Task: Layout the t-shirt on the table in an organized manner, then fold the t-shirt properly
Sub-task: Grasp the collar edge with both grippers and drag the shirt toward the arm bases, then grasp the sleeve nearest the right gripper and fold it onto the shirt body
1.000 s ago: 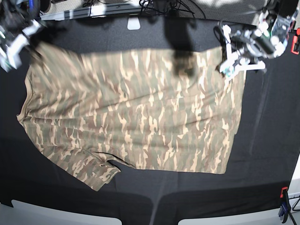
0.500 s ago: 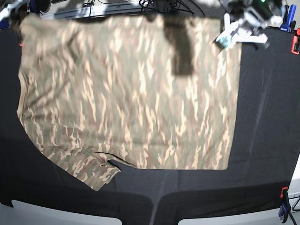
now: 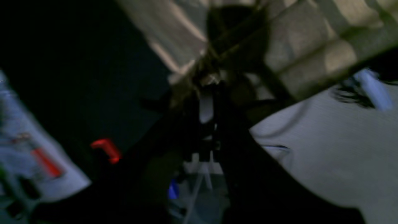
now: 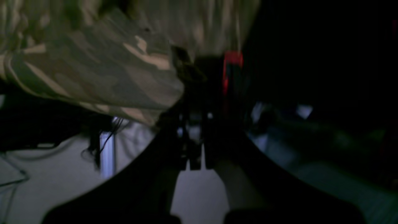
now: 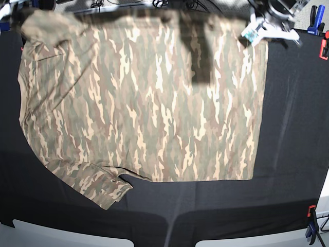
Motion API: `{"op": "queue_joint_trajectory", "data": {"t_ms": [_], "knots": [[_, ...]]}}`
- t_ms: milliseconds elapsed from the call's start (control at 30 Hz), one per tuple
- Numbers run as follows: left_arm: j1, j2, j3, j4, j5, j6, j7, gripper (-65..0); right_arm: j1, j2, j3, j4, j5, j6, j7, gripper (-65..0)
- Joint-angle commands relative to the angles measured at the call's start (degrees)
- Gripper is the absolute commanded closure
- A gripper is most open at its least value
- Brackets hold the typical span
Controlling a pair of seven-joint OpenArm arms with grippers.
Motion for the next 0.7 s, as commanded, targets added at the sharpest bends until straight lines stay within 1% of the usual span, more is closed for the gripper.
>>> {"op": "queue_joint_trajectory", "data": {"t_ms": [0,67,200,433,600,667], "knots": [[0.1,-0.5,-0.3,1.3,2.5,1.1,-0.5,0.0,0.3,1.3,0.8,1.4,-0.1,-0.1,1.1,0.0],[-0.5,-0.5,-0.3,1.3,3.7,1.3,-1.9,0.0,2.6,2.3,0.8,2.0,-0.1,-0.1,1.2,0.0],[-3.1,-0.5,-0.3,1.3,3.4,1.3,-2.8,0.0,8.1,4.0,0.8,2.0,-0.2,-0.4,0.9,0.0],[-10.3,-0.5,-0.3,1.3,2.9,1.4,-6.2,0.0,18.8,4.3,0.8,2.0,-0.1,-0.5,1.0,0.0],[-15.3,-0.5,-0.3,1.3,-4.9,1.7,-7.6,0.0,25.1,4.3,0.6,2.0,-0.1,-0.5,1.0,0.0],[-16.5,-0.5,-0.3,1.3,-6.9,1.7,-8.2,0.0,26.7,4.3,-0.2,2.0,-0.1,-0.5,1.0,0.0]]}}
